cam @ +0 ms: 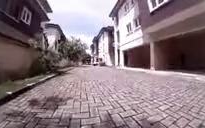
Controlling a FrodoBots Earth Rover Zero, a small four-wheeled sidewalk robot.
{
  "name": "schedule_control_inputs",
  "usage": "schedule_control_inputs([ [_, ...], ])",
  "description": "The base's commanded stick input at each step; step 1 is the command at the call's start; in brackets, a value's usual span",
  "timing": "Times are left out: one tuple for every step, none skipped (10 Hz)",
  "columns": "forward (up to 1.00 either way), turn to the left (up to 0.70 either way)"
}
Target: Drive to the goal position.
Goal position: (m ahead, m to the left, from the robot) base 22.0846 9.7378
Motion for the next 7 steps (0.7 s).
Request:
schedule_control_inputs([
  [0.5, 0.0],
  [0.5, 0.0],
  [0.5, 0.0],
  [0.5, 0.0],
  [0.5, 0.0],
  [0.5, 0.0],
  [0.5, 0.0],
])
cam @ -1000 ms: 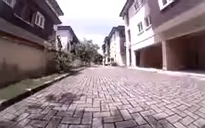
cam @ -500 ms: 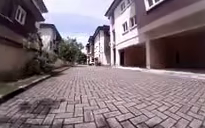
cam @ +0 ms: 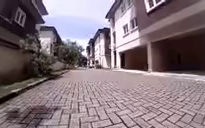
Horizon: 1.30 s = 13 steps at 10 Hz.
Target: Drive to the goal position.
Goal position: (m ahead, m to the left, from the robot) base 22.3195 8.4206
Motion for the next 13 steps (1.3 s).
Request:
schedule_control_inputs([
  [0.5, 0.0],
  [0.5, 0.0],
  [0.5, 0.0],
  [0.5, 0.0],
  [0.5, 0.0],
  [0.5, 0.0],
  [0.5, 0.0],
  [0.5, 0.0],
  [0.5, 0.0],
  [0.5, 0.0],
  [0.5, 0.17],
  [0.5, 0.5],
  [0.5, 0.5],
])
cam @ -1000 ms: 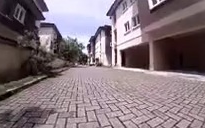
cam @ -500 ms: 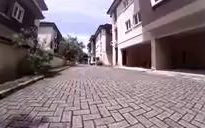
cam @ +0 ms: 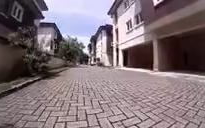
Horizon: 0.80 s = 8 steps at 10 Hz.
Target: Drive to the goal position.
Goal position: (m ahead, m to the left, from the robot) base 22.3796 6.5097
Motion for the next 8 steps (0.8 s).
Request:
schedule_control_inputs([
  [0.5, 0.32],
  [0.5, 0.01],
  [0.5, 0.0],
  [0.5, 0.0],
  [0.5, 0.0],
  [0.5, 0.0],
  [0.5, 0.0],
  [0.5, 0.0],
])
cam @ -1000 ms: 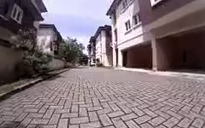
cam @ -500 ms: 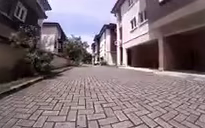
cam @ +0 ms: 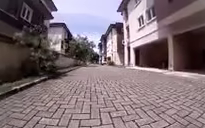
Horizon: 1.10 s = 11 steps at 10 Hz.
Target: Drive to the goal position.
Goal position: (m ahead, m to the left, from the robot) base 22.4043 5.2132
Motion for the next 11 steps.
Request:
schedule_control_inputs([
  [0.5, 0.0],
  [0.5, 0.0],
  [0.5, 0.0],
  [0.5, 0.0],
  [0.5, 0.0],
  [0.5, 0.0],
  [0.5, 0.0],
  [0.5, 0.0],
  [0.5, 0.0],
  [0.5, 0.0],
  [0.5, 0.0],
])
